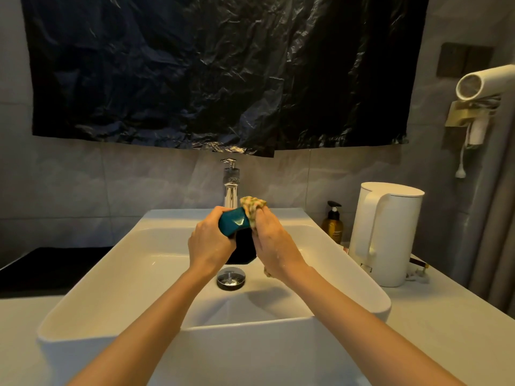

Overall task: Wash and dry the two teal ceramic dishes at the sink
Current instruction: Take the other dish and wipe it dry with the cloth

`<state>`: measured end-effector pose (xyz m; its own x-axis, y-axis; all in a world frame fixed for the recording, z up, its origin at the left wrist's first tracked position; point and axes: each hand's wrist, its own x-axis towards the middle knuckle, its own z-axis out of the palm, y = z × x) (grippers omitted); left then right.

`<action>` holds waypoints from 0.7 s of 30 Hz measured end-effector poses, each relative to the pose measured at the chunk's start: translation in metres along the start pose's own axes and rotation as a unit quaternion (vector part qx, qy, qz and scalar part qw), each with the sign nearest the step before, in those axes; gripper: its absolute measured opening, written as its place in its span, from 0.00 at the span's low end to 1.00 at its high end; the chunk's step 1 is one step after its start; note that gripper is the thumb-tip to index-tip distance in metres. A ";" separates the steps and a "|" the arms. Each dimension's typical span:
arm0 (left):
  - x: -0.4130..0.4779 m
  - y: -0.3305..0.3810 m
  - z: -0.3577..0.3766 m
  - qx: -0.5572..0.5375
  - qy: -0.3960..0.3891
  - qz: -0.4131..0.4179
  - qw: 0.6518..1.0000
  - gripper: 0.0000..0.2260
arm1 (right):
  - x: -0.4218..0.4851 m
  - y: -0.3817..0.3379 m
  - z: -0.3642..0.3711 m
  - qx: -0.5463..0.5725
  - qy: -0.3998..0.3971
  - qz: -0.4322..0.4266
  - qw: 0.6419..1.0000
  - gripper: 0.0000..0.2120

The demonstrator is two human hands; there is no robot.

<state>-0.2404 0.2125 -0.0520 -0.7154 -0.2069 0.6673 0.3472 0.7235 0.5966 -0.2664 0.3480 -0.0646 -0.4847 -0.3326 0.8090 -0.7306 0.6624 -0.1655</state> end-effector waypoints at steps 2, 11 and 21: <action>0.002 -0.001 -0.001 -0.065 0.016 -0.010 0.998 0.17 | -0.002 0.002 -0.002 0.058 -0.007 0.060 0.996 0.16; 0.001 0.003 -0.001 -0.204 0.023 0.007 0.979 0.16 | 0.001 -0.006 -0.005 0.168 0.018 0.177 0.970 0.08; -0.005 -0.002 0.013 -0.066 -0.079 0.080 0.992 0.25 | -0.004 0.007 -0.020 -0.144 0.051 -0.013 0.988 0.19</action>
<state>-0.2454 0.2205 -0.0625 -0.7272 0.0159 0.6863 0.5324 0.6442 0.5492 -0.2600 0.3670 -0.0580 -0.4061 -0.2917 0.8660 -0.5670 0.8237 0.0115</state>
